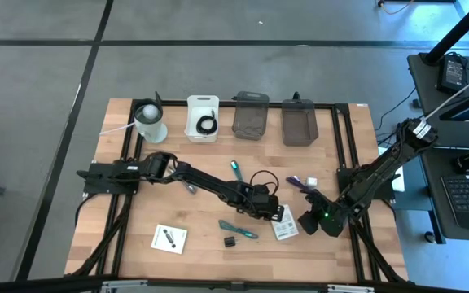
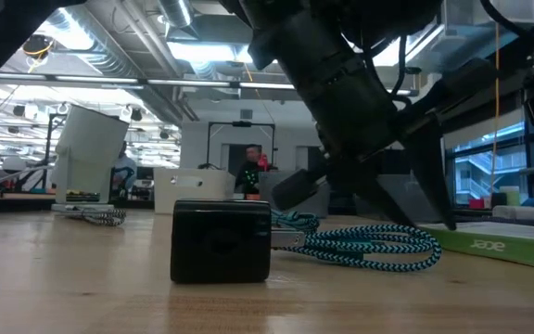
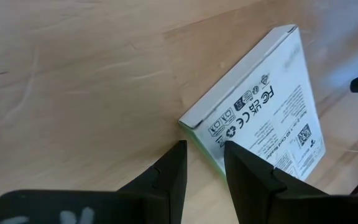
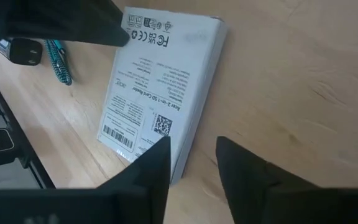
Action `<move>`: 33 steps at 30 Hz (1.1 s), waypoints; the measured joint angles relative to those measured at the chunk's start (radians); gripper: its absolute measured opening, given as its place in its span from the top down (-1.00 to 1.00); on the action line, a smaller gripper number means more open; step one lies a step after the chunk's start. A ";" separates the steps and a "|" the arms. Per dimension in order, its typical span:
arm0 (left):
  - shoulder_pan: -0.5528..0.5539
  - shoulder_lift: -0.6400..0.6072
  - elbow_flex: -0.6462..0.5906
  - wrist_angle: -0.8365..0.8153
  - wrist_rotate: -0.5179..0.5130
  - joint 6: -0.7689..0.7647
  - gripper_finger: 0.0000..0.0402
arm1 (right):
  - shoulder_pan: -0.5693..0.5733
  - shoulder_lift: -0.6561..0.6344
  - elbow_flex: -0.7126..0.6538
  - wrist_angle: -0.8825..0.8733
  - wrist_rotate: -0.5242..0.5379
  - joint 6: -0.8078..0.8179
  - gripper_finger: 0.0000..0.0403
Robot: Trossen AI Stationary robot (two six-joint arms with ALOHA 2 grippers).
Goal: Pick and place items into bin
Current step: Put the right card reader box into the right black bin
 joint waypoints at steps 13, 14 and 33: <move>0.005 -0.001 -0.001 -0.008 0.004 0.052 0.50 | 0.000 0.094 -0.001 0.069 0.000 0.030 0.27; 0.007 -0.003 -0.001 0.001 0.005 0.052 0.50 | 0.000 0.094 -0.001 0.071 0.000 0.030 0.27; 0.007 -0.018 -0.003 0.052 0.008 0.069 0.50 | 0.000 0.063 -0.001 0.072 0.000 0.021 0.27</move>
